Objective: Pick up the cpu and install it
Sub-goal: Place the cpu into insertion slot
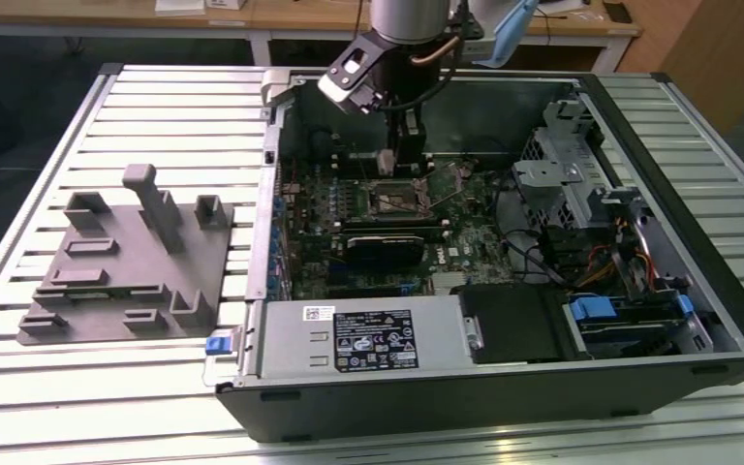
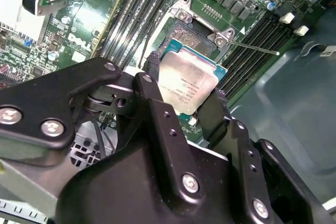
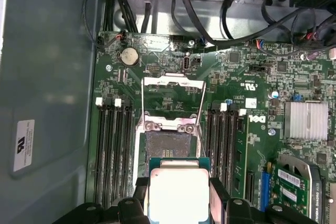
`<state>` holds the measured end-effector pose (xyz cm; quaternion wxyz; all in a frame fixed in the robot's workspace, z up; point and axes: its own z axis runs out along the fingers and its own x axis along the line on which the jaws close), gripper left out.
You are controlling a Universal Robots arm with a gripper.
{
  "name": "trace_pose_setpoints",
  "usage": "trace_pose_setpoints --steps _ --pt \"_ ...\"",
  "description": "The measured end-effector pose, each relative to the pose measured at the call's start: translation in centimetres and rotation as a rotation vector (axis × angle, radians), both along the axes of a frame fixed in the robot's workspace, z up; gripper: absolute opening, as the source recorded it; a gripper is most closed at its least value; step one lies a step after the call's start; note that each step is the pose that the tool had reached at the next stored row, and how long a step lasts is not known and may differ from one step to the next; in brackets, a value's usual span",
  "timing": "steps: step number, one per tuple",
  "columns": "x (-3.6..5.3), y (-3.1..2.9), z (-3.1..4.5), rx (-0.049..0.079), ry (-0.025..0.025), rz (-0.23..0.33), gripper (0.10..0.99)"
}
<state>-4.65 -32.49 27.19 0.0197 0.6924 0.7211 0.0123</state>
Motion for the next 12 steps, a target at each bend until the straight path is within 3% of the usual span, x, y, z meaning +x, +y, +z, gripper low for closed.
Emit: trace_pose_setpoints --steps 12 --pt "0.41 0.04 -0.65 0.0 0.0 0.0 0.541"
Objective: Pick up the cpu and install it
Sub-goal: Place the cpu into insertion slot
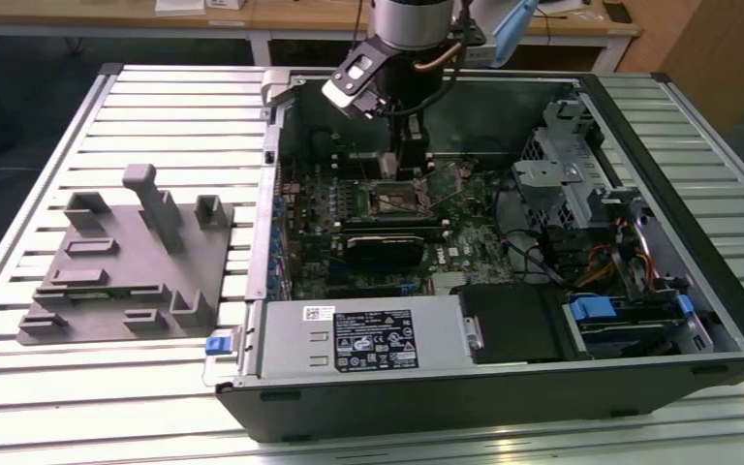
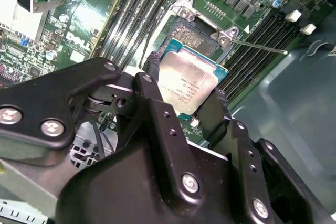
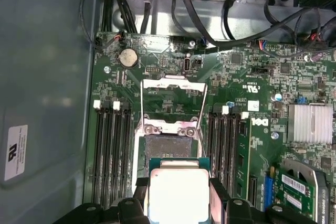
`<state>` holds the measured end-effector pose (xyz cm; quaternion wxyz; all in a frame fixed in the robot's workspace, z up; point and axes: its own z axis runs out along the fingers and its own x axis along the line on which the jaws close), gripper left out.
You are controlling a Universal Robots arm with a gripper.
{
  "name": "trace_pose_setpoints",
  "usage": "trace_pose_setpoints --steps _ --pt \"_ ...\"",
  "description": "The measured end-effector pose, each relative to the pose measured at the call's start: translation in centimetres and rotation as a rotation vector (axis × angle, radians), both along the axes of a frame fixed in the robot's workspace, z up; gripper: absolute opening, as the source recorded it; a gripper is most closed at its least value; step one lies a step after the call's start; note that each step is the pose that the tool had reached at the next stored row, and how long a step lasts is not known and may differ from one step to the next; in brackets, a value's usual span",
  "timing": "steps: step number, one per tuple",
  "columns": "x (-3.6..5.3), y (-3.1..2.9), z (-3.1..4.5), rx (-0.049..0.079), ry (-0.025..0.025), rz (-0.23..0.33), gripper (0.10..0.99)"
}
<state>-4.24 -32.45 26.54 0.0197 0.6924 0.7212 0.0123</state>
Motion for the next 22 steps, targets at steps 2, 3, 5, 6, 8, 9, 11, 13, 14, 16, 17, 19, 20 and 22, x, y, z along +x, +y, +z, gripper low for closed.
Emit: trace_pose_setpoints --steps 2,3,5,6,8,9,11,13,14,16,17,19,20,22 --pt "0.06 0.04 -0.28 0.0 0.0 0.0 0.541" --pt "0.07 0.08 -0.45 0.0 0.0 -0.001 0.541" --pt "0.1 0.15 -0.68 0.0 0.0 -0.007 0.541" --pt "0.13 0.18 -0.78 0.0 0.0 -0.011 0.541" --pt "0.16 0.25 -1.03 0.0 0.0001 -0.017 0.541" --pt "0.19 0.27 -1.19 0.0 0.0001 -0.019 0.541" --pt "0.25 0.3 -1.56 0.0 0.0 -0.02 0.541" --pt "0.3 0.33 -1.92 0.0 0.0 -0.02 0.541" --pt "0.31 0.35 -2.09 0.0 0.0 -0.02 0.541" --pt "0.33 0.38 -2.41 0.0 0.0 -0.02 0.541" --pt "0.32 0.4 -2.55 0.0 0.0 -0.02 0.541" --pt "0.32 0.45 -2.8 0.0 0.0 -0.02 0.541" --pt "0.32 0.47 -2.92 0.0 0.0 -0.02 0.541" --pt "0.33 0.48 -3.26 0.001 -0.0001 -0.02 0.541"
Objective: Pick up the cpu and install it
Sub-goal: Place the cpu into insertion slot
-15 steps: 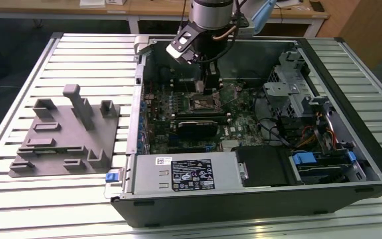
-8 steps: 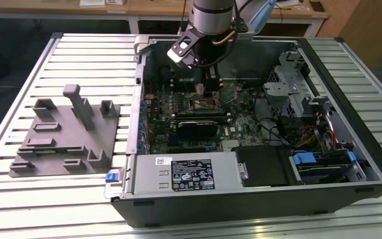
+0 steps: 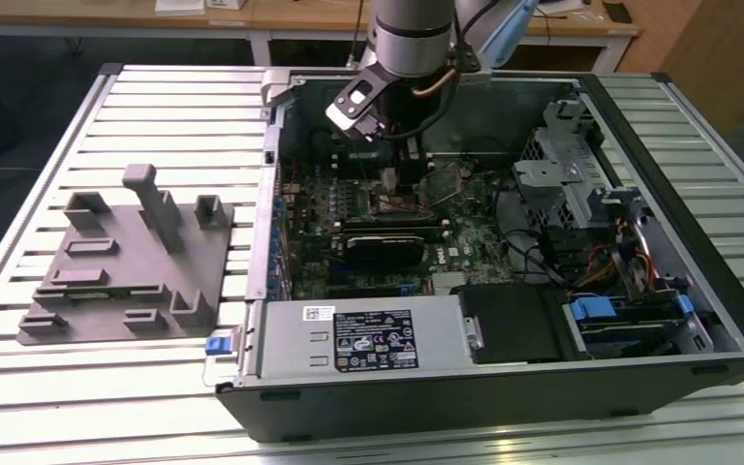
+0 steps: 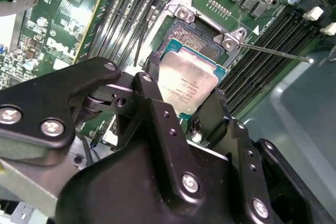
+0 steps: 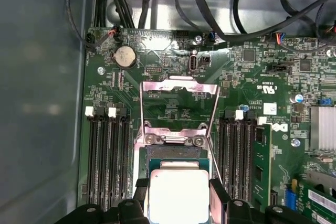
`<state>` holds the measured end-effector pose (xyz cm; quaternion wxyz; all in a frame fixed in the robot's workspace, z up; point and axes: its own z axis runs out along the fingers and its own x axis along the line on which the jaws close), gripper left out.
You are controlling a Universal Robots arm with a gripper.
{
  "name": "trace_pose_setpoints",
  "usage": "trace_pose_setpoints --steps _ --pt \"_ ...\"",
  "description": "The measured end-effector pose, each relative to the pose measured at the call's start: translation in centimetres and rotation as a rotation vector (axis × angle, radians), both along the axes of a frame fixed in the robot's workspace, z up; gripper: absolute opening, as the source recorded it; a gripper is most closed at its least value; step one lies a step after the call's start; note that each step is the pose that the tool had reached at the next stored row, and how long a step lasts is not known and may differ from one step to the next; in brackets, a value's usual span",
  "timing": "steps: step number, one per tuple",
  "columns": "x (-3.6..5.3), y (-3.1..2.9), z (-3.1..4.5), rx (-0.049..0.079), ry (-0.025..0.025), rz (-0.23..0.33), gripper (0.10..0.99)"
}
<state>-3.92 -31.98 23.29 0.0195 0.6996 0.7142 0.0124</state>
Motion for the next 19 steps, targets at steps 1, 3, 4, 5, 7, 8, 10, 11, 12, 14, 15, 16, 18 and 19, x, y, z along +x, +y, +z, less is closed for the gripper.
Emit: trace_pose_setpoints --steps 1,3,4,5,7,8,10,11,12,14,15,16,18,19 --pt "0.0 0.0 -0.18 0.0 0.0001 0.0 0.541" --pt "0.0 0.0 -0.54 0.001 0.0001 0.0 0.541" --pt "0.0 0.0 -0.71 0.001 0.0001 0.0 0.541" --pt "-0.01 0.01 -0.87 0.002 0.0 0.0 0.541" --pt "-0.01 0.01 -1.18 0.002 0.0001 0.0 0.541" --pt "0.0 0.01 -1.33 0.002 0.0001 0.0 0.541" --pt "0.0 0.01 -1.64 0.002 0.0 0.0 0.541" --pt "0.0 0.02 -1.79 0.002 0.0001 0.0 0.541" --pt "0.0 0.02 -1.94 0.002 0.0001 0.0 0.541" --pt "0.0 0.02 -2.23 0.003 0.0001 0.0 0.541" --pt "0.0 0.02 -2.34 0.003 0.0 0.0 0.541" --pt "0.0 0.02 -2.44 0.003 0.0001 -0.001 0.541" --pt "0.0 0.02 -2.61 0.002 0.0001 -0.004 0.541" --pt "0.0 0.02 -2.68 0.002 0.0001 -0.006 0.541"
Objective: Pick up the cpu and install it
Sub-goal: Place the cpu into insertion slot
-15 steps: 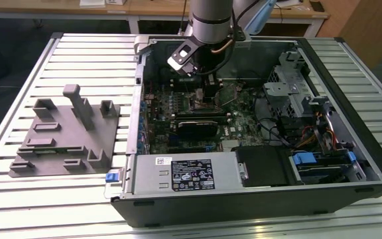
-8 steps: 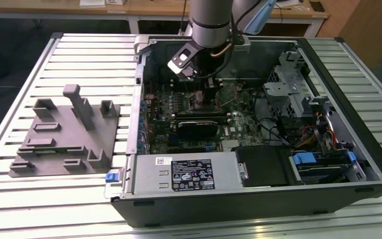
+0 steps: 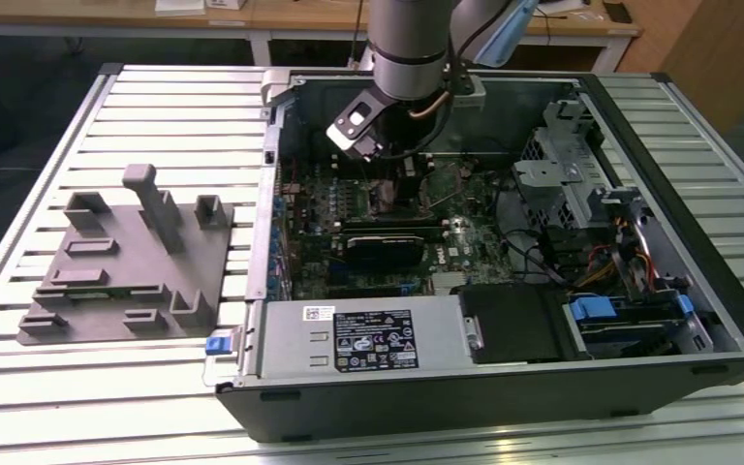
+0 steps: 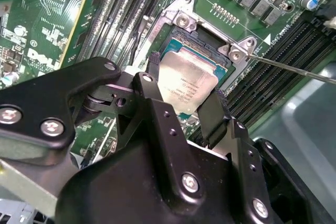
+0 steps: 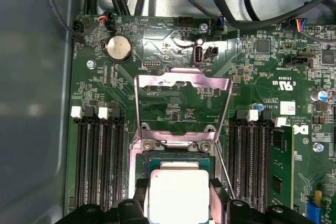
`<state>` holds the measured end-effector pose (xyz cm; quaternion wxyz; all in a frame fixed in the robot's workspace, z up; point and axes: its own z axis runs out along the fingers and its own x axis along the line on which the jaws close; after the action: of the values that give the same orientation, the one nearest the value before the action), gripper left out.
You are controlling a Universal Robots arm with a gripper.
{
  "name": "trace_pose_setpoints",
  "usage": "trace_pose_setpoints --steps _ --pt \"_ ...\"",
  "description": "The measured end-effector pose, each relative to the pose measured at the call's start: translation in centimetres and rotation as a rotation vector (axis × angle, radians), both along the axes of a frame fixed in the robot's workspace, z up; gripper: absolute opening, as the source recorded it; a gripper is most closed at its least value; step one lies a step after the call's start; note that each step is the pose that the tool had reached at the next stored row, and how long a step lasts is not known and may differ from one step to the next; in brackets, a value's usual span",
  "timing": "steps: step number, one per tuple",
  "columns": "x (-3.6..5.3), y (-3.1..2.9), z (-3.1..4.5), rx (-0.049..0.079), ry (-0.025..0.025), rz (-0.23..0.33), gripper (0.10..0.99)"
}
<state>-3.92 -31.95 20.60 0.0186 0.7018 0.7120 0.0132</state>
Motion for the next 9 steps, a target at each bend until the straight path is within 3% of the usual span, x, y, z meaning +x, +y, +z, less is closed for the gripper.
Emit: trace_pose_setpoints --steps 9 --pt "-0.02 0.03 -0.6 0.0 0.0 -0.006 0.541"
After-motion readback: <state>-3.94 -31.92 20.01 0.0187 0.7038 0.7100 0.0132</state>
